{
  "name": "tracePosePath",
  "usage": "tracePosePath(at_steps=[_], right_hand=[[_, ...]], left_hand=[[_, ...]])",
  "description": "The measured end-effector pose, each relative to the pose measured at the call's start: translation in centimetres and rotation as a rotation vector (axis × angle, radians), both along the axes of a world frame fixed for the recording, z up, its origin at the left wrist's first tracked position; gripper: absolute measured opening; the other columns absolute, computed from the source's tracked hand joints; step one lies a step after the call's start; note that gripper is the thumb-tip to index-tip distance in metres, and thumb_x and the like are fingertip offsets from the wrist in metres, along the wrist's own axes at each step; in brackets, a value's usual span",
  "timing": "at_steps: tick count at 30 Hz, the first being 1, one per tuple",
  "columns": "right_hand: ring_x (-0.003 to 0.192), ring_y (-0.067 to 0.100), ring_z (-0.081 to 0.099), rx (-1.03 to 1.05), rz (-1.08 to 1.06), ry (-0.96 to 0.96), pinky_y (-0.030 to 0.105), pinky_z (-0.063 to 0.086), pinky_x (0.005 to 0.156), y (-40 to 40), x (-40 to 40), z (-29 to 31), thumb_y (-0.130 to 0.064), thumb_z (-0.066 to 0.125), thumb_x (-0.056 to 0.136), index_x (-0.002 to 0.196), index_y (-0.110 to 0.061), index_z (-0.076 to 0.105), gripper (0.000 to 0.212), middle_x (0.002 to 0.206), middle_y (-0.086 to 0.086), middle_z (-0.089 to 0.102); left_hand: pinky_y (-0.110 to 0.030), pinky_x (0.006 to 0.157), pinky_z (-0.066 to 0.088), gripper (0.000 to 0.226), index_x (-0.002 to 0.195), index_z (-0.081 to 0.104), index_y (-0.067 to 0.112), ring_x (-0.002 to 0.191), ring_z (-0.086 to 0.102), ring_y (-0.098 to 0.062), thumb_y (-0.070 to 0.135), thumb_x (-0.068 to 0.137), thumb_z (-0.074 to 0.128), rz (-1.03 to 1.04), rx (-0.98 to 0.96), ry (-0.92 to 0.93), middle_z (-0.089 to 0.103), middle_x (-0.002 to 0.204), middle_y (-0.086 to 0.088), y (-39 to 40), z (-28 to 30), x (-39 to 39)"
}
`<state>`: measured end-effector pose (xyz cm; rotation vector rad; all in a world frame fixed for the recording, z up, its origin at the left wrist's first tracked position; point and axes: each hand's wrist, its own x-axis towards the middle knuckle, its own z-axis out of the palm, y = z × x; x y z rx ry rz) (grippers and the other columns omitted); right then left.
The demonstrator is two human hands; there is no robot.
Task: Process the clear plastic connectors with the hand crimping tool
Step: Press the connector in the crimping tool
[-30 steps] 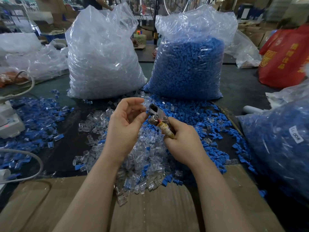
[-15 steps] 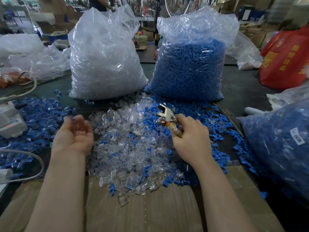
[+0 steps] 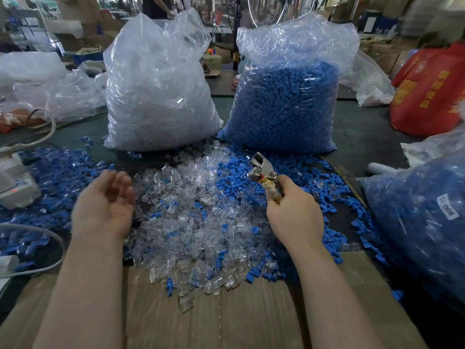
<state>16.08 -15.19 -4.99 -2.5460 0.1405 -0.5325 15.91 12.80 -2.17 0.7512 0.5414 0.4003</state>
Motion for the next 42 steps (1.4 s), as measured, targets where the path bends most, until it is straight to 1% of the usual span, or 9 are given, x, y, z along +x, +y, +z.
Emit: tracePosePath(at_steps=[4, 7, 12, 15, 23, 28, 31, 35, 42], right_hand=[[0.06, 0.011, 0.045, 0.028, -0.003, 0.028, 0.03, 0.033, 0.049, 0.1, 0.0, 0.2, -0.031, 0.054, 0.094, 0.116, -0.031, 0.056, 0.023, 0.071, -0.013, 0.049], [0.059, 0.007, 0.043, 0.028, 0.006, 0.045, 0.028, 0.03, 0.047, 0.1, -0.2, 0.2, -0.03, 0.054, 0.093, 0.114, -0.032, 0.056, 0.021, 0.067, -0.016, 0.047], [0.059, 0.003, 0.04, 0.035, 0.012, 0.045, 0.026, 0.026, 0.046, 0.2, -0.1, 0.2, -0.031, 0.055, 0.092, 0.112, -0.032, 0.055, 0.02, 0.067, -0.018, 0.045], [0.061, 0.01, 0.045, 0.031, 0.033, 0.046, 0.028, 0.029, 0.048, 0.3, -0.2, 0.2, -0.032, 0.055, 0.092, 0.111, -0.031, 0.055, 0.019, 0.071, -0.013, 0.05], [0.067, 0.017, 0.049, 0.024, 0.032, 0.055, 0.028, 0.029, 0.048, 0.4, -0.1, 0.2, -0.035, 0.054, 0.093, 0.112, -0.03, 0.057, 0.02, 0.076, -0.011, 0.054], [0.06, 0.006, 0.048, 0.099, 0.088, 0.049, 0.027, 0.028, 0.046, 0.5, -0.2, 0.5, -0.034, 0.059, 0.091, 0.089, -0.034, 0.052, 0.007, 0.067, -0.013, 0.054], [0.065, 0.016, 0.054, 0.217, 0.172, 0.005, 0.035, 0.038, 0.05, 0.7, -0.2, 0.6, -0.036, 0.061, 0.092, 0.083, -0.03, 0.055, 0.012, 0.07, -0.008, 0.06], [0.066, 0.019, 0.058, 0.357, 0.264, -0.034, 0.046, 0.05, 0.06, 1.3, -0.3, 0.9, -0.038, 0.065, 0.092, 0.088, -0.027, 0.064, 0.012, 0.07, -0.006, 0.064], [0.063, 0.006, 0.057, 0.516, 0.409, 0.005, 0.028, 0.045, 0.057, 1.4, -0.5, 1.2, -0.037, 0.074, 0.086, 0.082, -0.029, 0.066, 0.011, 0.071, -0.014, 0.065]], left_hand=[[-0.02, 0.065, 0.046, 0.003, 0.089, 0.071, 0.028, 0.078, 0.063, -0.005, 0.025, 0.088, 0.071, -0.341, 0.993, 0.127, 0.073, 0.082, 0.01, -4.3, 0.6, -0.4], [-0.036, 0.08, 0.056, 0.01, 0.081, 0.07, 0.032, 0.074, 0.065, -0.011, 0.026, 0.089, 0.068, -0.497, 1.449, 0.212, 0.071, 0.079, 0.009, -6.5, 0.0, -0.3], [-0.045, 0.101, 0.03, 0.014, 0.091, 0.067, 0.043, 0.114, 0.049, -0.02, 0.032, 0.084, 0.064, -0.627, 1.871, 0.434, 0.053, 0.104, 0.009, -7.5, -0.7, 0.1], [-0.046, 0.103, 0.028, 0.026, 0.107, 0.066, 0.046, 0.121, 0.042, -0.022, 0.034, 0.084, 0.067, -0.676, 1.923, 0.476, 0.041, 0.106, 0.007, -7.5, -0.9, 0.1], [-0.044, 0.1, 0.031, 0.01, 0.089, 0.065, 0.042, 0.118, 0.044, -0.023, 0.032, 0.087, 0.067, -0.641, 1.934, 0.434, 0.042, 0.101, 0.007, -7.6, -0.9, 0.1], [-0.021, 0.063, 0.052, 0.01, 0.081, 0.066, 0.03, 0.071, 0.066, -0.01, 0.027, 0.085, 0.075, -0.56, 1.359, 0.131, 0.07, 0.08, 0.008, -8.1, -0.1, -0.2], [-0.022, 0.068, 0.054, 0.011, 0.085, 0.071, 0.025, 0.075, 0.071, -0.01, 0.017, 0.083, 0.078, -0.569, 1.132, 0.009, 0.075, 0.078, 0.005, -8.7, 0.6, -0.5], [-0.018, 0.069, 0.051, 0.013, 0.085, 0.074, 0.024, 0.074, 0.071, -0.006, 0.011, 0.083, 0.077, -0.623, 1.083, -0.054, 0.076, 0.077, 0.006, -9.3, 1.0, -0.6], [-0.011, 0.066, 0.052, 0.018, 0.083, 0.075, 0.022, 0.07, 0.072, -0.005, 0.005, 0.081, 0.077, -0.63, 1.084, -0.09, 0.076, 0.074, 0.005, -10.2, 1.0, -0.7]])
